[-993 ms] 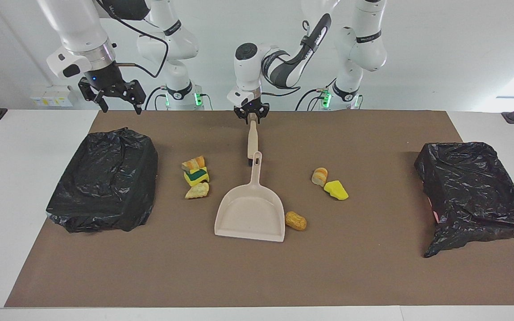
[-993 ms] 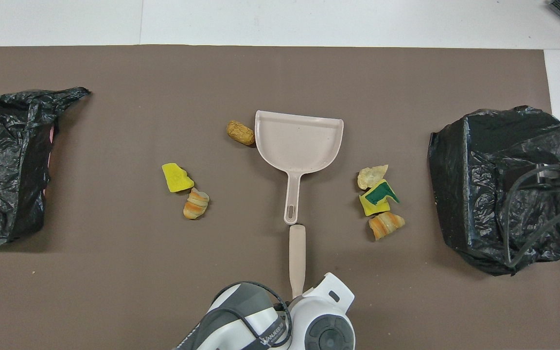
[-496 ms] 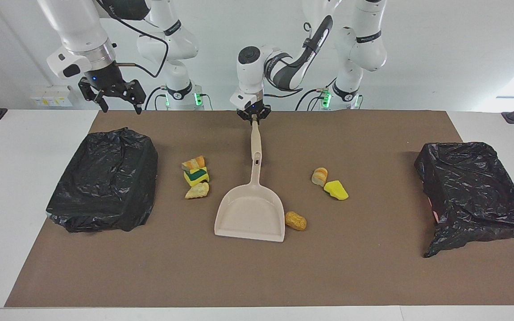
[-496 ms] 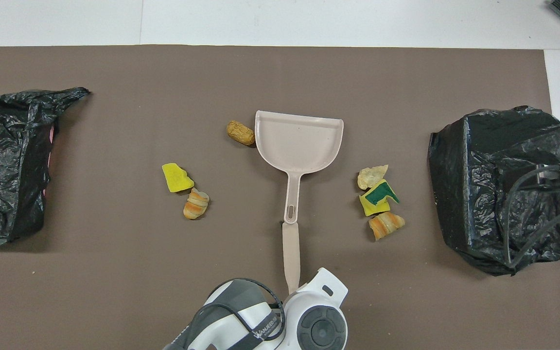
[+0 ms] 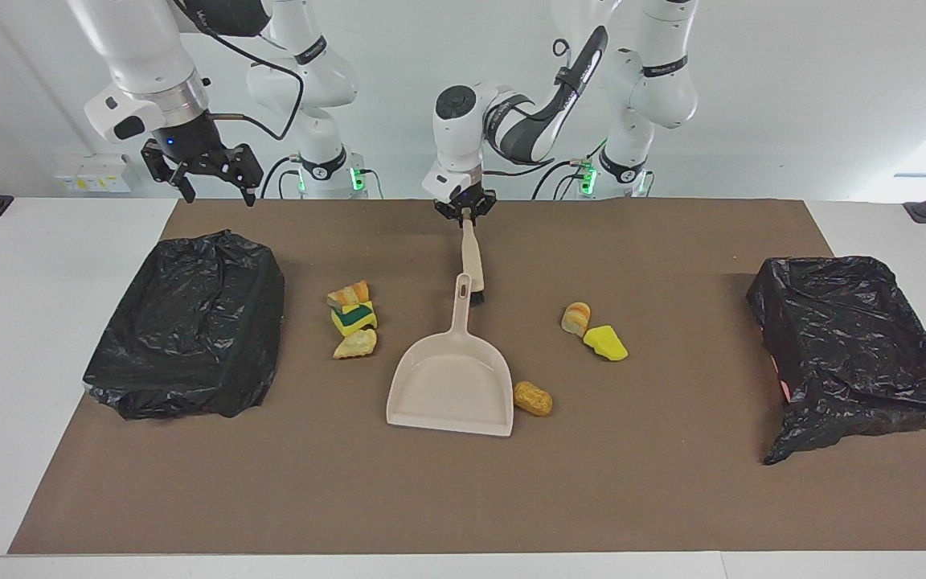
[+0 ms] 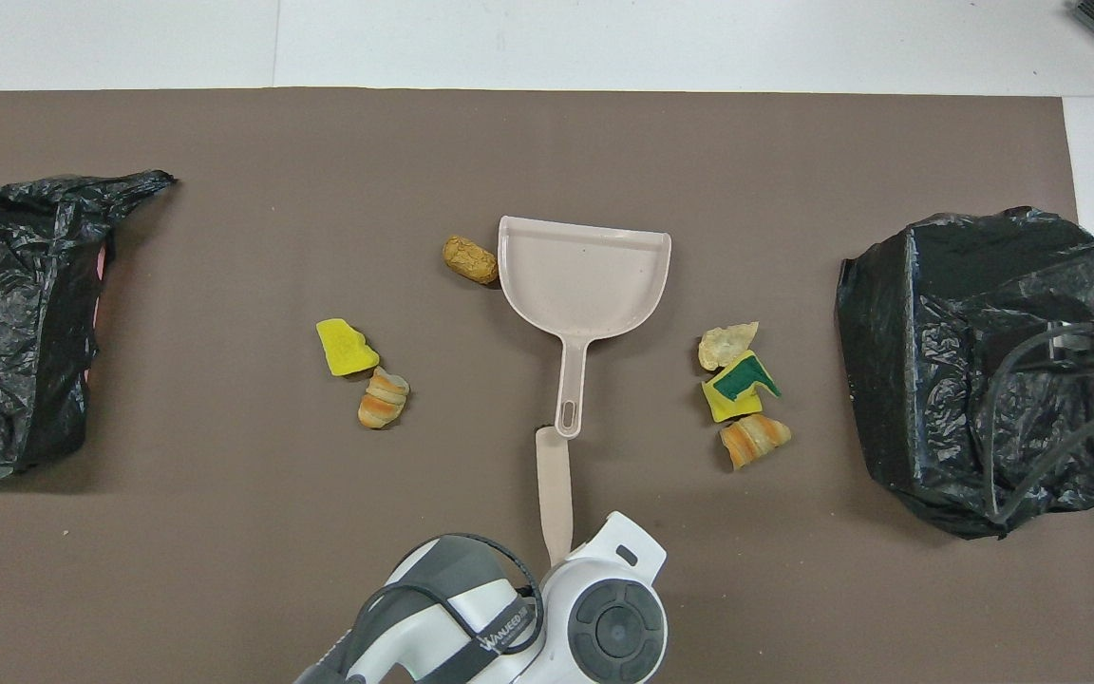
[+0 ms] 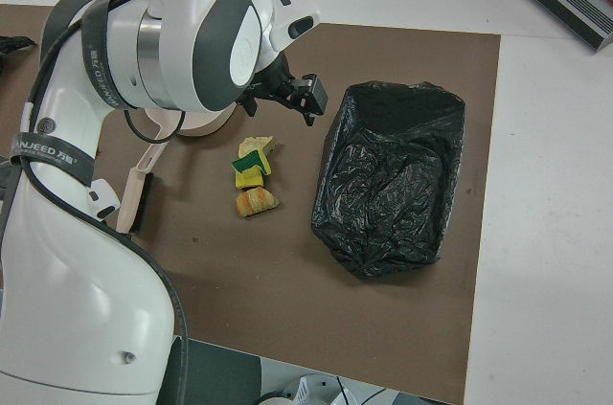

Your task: Sweep and dump trash in bin

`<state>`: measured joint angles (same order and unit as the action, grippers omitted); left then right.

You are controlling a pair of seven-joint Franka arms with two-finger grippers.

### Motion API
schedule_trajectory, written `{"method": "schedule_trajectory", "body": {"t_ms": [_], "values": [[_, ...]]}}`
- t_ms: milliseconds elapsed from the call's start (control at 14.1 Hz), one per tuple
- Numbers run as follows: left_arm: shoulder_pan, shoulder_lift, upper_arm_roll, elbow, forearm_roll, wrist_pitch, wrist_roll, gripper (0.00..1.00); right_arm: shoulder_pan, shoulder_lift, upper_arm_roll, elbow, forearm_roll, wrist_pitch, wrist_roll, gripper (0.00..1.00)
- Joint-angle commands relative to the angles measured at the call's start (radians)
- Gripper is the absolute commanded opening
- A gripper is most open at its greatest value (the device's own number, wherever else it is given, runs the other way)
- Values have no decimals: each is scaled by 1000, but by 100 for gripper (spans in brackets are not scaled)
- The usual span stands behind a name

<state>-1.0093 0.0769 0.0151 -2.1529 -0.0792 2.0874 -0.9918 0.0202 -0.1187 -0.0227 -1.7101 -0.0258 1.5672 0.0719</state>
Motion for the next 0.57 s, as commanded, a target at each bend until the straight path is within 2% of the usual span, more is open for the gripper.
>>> {"method": "schedule_trajectory", "body": {"t_ms": [0, 284, 496], "values": [[69, -55, 5, 22, 1, -113, 45, 0, -9, -25, 4, -29, 14, 13, -7, 100], [187, -49, 5, 60, 85, -181, 68, 0, 0, -18, 6, -29, 12, 17, 3, 100], [317, -51, 5, 97, 93, -207, 165, 0, 39, 30, 23, -29, 14, 69, 44, 100]]}}
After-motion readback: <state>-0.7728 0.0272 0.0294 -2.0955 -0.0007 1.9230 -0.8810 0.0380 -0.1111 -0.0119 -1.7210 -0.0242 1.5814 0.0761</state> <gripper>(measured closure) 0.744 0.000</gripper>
